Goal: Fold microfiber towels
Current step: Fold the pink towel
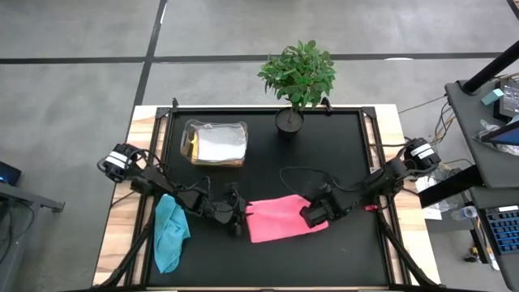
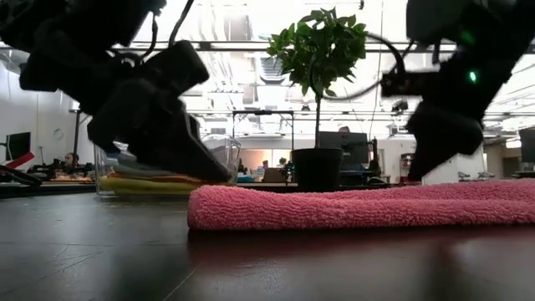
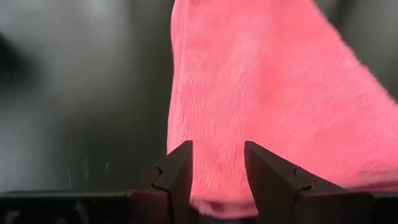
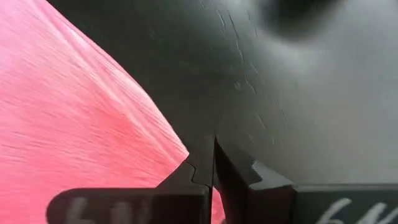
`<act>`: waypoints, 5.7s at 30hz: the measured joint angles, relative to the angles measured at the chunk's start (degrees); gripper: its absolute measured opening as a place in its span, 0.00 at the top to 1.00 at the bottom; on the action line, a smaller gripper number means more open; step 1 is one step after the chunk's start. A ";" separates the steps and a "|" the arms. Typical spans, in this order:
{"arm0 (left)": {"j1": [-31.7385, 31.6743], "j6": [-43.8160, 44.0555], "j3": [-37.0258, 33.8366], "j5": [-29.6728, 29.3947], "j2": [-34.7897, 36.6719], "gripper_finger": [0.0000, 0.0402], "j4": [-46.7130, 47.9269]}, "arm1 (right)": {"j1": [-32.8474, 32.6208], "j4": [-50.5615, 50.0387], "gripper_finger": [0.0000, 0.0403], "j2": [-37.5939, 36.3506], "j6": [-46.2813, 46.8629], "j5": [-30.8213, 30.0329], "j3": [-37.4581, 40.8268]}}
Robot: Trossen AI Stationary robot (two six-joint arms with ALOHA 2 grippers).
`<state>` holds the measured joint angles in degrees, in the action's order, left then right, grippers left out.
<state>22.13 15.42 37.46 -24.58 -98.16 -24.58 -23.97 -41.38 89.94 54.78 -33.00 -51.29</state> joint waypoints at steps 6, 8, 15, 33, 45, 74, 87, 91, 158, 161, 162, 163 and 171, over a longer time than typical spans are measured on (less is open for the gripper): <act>1.55 -2.63 2.82 1.29 1.32 0.68 -0.81 | -4.07 4.07 0.98 -1.78 -0.02 -4.90 -1.96; 1.90 -2.69 3.85 1.48 1.02 0.68 -0.88 | -6.60 8.20 0.98 -1.50 0.61 -9.36 -1.64; 3.93 -2.22 5.94 1.43 -4.05 0.68 -6.21 | -13.51 26.48 0.98 5.56 0.66 -25.75 -0.61; 7.12 6.31 7.50 5.28 -13.19 0.68 -3.29 | -13.66 25.55 0.98 24.50 22.01 -36.40 -1.74; 7.12 5.20 7.54 6.33 -9.73 0.68 0.27 | -17.16 3.42 0.98 11.64 33.48 -28.18 -1.78; 2.14 -11.10 13.80 3.03 -5.99 0.68 -3.33 | -23.88 19.62 0.98 14.33 20.06 -7.71 -4.45; -1.50 -9.82 14.62 9.72 -8.01 0.68 -6.60 | -22.83 4.58 0.98 7.52 10.48 -7.31 -8.13; -0.62 -5.54 14.62 10.65 -8.85 0.68 -7.31 | -20.53 5.42 0.98 4.47 8.66 -7.94 -3.61; 1.85 2.99 44.03 2.66 -32.44 0.79 3.53 | -4.76 45.13 0.98 -20.38 -15.06 7.33 25.06; 1.84 4.31 44.29 1.35 -32.84 0.83 2.87 | -4.76 45.11 0.98 -20.38 -15.71 7.26 25.19; 1.85 4.90 44.12 1.35 -32.84 0.85 3.00 | -4.75 45.16 0.98 -20.38 -15.83 7.24 25.22; 1.85 5.23 43.79 1.35 -32.86 0.86 3.08 | -4.76 45.19 0.98 -20.38 -15.85 7.22 25.28; 2.58 6.50 42.83 1.57 -32.95 0.95 3.35 | -5.49 52.54 0.98 -17.05 -15.88 7.30 27.12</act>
<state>24.71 21.93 80.28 -23.00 -131.11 -21.23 -29.46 11.16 72.90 38.89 -25.70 -24.17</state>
